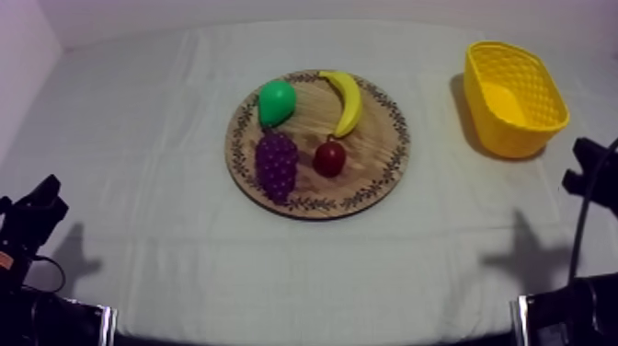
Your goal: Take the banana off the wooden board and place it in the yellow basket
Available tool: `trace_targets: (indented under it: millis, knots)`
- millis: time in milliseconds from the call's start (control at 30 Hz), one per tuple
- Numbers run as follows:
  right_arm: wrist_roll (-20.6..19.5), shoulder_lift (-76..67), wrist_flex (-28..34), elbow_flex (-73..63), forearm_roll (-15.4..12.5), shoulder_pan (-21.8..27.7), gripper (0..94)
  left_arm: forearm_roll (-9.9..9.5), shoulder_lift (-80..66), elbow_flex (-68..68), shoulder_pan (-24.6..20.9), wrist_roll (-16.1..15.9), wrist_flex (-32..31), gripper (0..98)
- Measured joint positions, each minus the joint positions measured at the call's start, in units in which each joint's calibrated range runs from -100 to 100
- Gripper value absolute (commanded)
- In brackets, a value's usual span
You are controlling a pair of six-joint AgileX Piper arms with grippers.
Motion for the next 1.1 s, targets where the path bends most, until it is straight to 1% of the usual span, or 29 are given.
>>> trace_targets:
  millis: [200, 267, 333, 500, 667, 867, 1000, 1033, 1100]
  knots:
    - [-2.71, 12.09, -1.28, -12.18, 0.83, -2.81, 0.4, 0.0, 0.0, 0.0, 0.0, 0.0, 0.0, 0.1]
    - [-3.94, 15.79, -1.76, -16.26, 1.75, -4.13, 0.4, 0.0, 0.0, 0.0, 0.0, 0.0, 0.0, 0.1]
    - [-5.52, 19.82, -1.66, -20.08, 3.04, -5.89, 0.4, 0.0, 0.0, 0.0, 0.0, 0.0, 0.0, 0.1]
    - [-9.66, 29.45, 1.23, -28.5, 5.92, -11.08, 0.4, 0.0, 0.0, 0.0, 0.0, 0.0, 0.0, 0.1]
    - [-12.78, 38.42, 2.28, -35.59, 6.88, -15.99, 0.5, 0.0, 0.0, 0.0, 0.0, 0.0, 0.0, 0.1]
    - [-14.66, 48.01, 3.75, -42.95, 7.01, -21.2, 0.6, 0.0, 0.0, 0.0, 0.0, 0.0, 0.0, 0.1]
    - [-13.79, 53.95, 4.43, -47.77, 5.13, -22.85, 0.6, 0.0, 0.0, 0.0, 0.0, 0.0, 0.0, 0.1]
    - [-13.43, 55.47, 4.43, -49.0, 4.31, -22.99, 0.6, 0.0, 0.0, 0.0, 0.0, 0.0, 0.0, 0.1]
    - [-12.81, 58.24, 4.43, -51.38, 3.77, -23.05, 0.6, 0.0, 0.0, 0.0, 0.0, 0.0, 0.0, 0.1]
